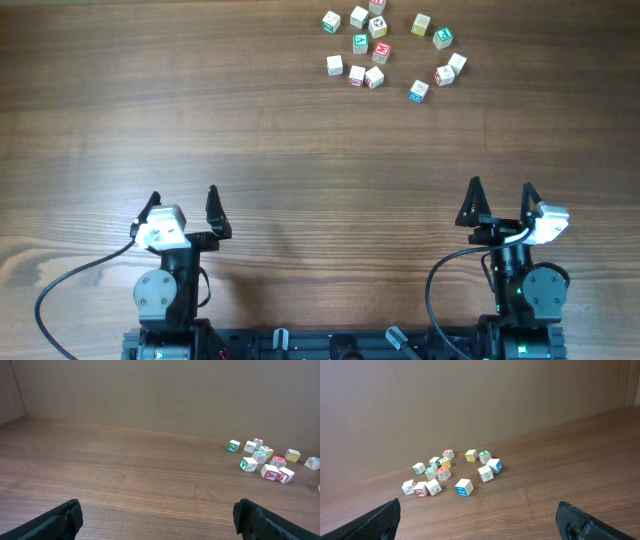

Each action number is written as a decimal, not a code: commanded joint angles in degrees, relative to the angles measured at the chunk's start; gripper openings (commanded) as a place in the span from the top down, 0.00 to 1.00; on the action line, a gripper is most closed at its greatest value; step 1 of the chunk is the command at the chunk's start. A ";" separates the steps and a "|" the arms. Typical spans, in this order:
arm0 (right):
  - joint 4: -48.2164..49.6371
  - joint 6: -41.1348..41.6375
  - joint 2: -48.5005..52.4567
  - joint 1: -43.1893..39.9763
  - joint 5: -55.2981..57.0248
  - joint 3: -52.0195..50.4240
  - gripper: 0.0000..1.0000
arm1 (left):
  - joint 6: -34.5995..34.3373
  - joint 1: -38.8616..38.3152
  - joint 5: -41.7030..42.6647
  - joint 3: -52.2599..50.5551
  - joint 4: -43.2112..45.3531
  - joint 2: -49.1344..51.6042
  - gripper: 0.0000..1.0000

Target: Form a circle

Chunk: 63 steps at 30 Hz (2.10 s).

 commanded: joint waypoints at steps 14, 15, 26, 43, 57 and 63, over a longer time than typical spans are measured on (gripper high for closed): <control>0.26 -0.96 -0.35 -0.07 -0.94 -0.04 0.00 | 1.07 -0.26 3.58 -0.52 0.37 -0.39 0.00; 0.26 -0.98 -0.35 -0.07 -0.94 -0.04 0.00 | 1.09 -0.26 3.98 -0.48 0.35 -0.39 0.00; 0.26 -0.96 -0.35 -0.07 -0.94 -0.04 0.00 | 1.09 -0.26 6.12 9.22 -10.95 0.94 0.00; 0.26 -0.98 -0.35 -0.07 -0.94 -0.04 0.00 | -1.51 -0.26 18.73 47.76 -19.34 39.01 0.00; 0.26 -0.98 -0.35 -0.07 -0.92 -0.04 0.00 | -1.53 -0.26 33.55 56.06 -26.86 48.52 0.00; 0.26 -0.96 -0.35 -0.07 -0.94 -0.04 0.00 | -4.79 -0.26 33.48 58.18 -25.81 49.77 0.00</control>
